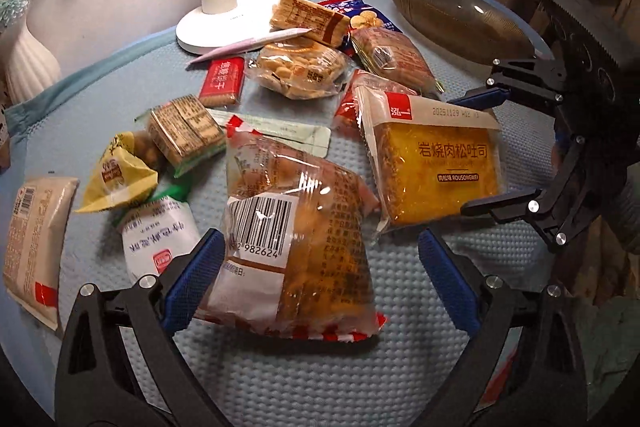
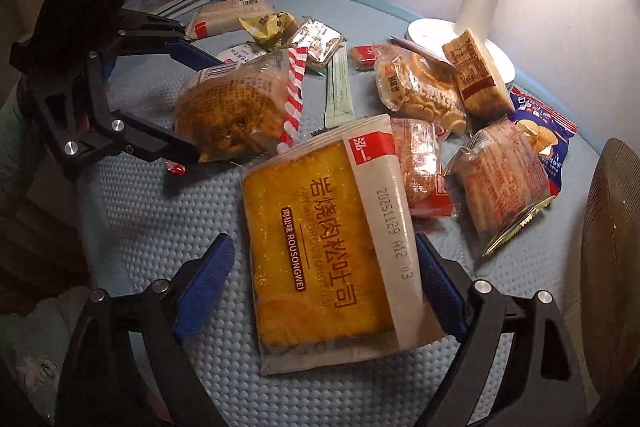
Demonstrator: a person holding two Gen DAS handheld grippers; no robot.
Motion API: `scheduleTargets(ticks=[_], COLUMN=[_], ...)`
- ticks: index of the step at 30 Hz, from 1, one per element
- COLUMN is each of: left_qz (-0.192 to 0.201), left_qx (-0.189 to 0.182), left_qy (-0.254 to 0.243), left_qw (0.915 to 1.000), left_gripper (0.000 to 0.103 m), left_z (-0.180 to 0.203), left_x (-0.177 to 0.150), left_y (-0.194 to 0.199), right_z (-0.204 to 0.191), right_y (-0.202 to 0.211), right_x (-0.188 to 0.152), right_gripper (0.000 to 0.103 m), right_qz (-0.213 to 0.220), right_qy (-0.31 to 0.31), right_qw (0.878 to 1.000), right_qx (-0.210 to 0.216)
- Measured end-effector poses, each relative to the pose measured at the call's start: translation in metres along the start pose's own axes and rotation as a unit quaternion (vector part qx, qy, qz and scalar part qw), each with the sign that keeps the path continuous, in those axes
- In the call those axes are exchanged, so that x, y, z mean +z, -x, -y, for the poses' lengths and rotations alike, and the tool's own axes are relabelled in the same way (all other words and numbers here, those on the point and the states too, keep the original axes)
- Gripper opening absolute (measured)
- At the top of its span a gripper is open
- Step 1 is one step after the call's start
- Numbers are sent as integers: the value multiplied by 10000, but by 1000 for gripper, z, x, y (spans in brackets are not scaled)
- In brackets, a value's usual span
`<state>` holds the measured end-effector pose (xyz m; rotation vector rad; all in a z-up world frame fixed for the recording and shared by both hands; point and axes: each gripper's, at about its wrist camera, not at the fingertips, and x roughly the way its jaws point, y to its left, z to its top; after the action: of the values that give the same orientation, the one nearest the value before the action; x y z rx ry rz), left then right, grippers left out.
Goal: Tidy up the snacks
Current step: 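Grasp the yellow toast bag with the right tool while the left tool grasps the striped bread bag, then carry both bags into the glass bowl and open both tools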
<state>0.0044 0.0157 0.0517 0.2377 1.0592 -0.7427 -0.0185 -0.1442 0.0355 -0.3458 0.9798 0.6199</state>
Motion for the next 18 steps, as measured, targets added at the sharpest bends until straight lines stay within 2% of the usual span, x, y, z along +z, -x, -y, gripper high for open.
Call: scheduleTargets(ticks=[2,6,9,11,12,13,16,18], left_qz=[-71,-103,-193,-133,-127,-135,-62,62], left_qx=[5,537,931,1042,1173,1233,1336,1349], left_qy=[140,79,94,107,98,93,219,295], left_qw=[9999,9985,9954,9944,9930,9922,9908,9904], left_gripper=[96,96,96,91,80,77,70,67], left_z=[2,10,12,13,14,16,21,28], left_x=[-3,-3,2,2,1,0,-4,-8], left_y=[-1,-13,-24,-23,-22,-22,-16,-11], right_z=[-1,0,-5,-10,-11,-14,-24,-27], right_y=[-4,-16,-19,-17,-17,-18,-15,-9], right_x=[0,2,0,-5,-7,-11,-21,-25], right_gripper=[93,94,94,94,93,87,79,75], right_qz=[27,16,19,36,56,61,216,311], right_qy=[-75,-173,-8,66,47,38,17,-118], right_qw=[9999,9995,9993,9990,9991,9990,9972,9969], right_qx=[-71,-245,-375,-449,-428,-441,-713,-707])
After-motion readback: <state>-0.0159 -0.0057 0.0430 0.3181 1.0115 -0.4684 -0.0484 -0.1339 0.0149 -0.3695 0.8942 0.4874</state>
